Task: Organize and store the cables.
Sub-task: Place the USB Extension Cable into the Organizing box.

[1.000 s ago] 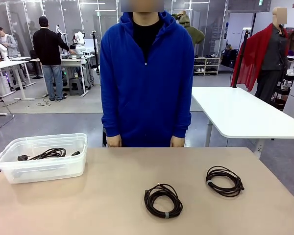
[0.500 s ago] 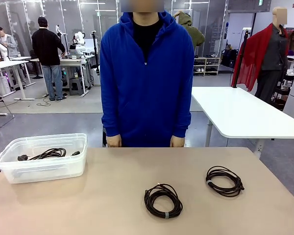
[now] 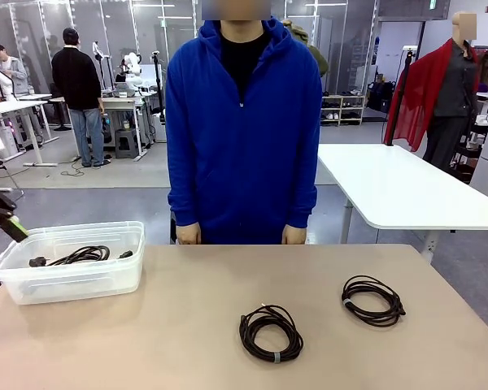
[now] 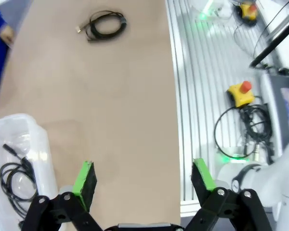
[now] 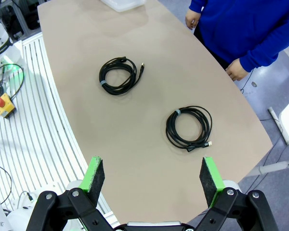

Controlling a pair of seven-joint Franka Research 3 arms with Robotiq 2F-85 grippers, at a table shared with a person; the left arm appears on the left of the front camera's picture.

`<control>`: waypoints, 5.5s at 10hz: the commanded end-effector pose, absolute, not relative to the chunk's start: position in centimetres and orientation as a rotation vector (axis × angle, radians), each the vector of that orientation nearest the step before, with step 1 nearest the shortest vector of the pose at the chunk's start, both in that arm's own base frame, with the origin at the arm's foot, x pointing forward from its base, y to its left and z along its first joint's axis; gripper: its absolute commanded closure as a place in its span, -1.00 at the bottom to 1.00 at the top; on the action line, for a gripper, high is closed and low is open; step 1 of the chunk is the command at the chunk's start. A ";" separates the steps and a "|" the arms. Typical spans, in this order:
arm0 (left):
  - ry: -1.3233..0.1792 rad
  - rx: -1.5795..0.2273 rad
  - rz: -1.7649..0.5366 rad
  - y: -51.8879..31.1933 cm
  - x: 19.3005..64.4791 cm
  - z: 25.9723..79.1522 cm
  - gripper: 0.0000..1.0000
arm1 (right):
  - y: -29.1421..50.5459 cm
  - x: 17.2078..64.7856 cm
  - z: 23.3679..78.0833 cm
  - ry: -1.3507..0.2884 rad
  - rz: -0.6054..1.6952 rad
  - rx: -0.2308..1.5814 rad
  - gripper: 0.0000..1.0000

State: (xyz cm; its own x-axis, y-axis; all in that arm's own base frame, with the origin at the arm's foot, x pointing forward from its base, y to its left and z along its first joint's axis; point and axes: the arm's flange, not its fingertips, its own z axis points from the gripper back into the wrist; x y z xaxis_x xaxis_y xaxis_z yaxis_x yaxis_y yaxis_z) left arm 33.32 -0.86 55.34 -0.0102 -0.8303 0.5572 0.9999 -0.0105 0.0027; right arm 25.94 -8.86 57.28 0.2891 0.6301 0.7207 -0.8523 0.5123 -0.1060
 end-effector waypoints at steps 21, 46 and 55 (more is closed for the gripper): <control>-0.347 -0.393 -1.681 -29.7 41.7 43.8 -1.00 | -8.9 25.9 57.3 -0.790 1.014 0.325 -1.00; -0.041 -0.177 -1.527 -45.9 41.9 34.7 -1.00 | -8.9 25.9 57.3 -0.790 1.014 0.325 -1.00; -0.039 -0.075 -1.394 -51.1 42.3 30.5 -1.00 | -8.9 25.9 57.3 -0.790 1.014 0.325 -1.00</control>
